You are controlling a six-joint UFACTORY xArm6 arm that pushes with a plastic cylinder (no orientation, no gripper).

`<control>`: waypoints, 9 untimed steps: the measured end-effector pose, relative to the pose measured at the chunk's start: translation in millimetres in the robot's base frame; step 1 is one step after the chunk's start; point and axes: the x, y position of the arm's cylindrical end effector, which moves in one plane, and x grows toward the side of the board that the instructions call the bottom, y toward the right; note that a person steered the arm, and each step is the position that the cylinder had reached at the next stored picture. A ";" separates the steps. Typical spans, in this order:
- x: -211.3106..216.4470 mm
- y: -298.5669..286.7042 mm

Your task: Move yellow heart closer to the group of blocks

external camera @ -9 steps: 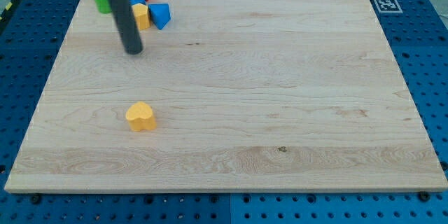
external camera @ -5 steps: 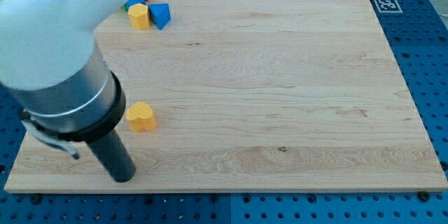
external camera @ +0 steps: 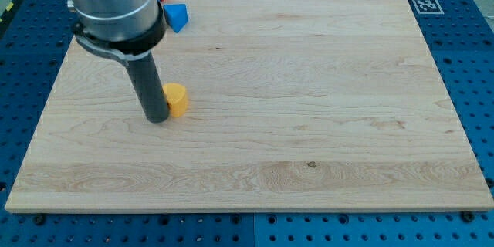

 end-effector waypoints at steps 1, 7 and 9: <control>-10.4 6.9; -112.5 23.9; -165.0 10.1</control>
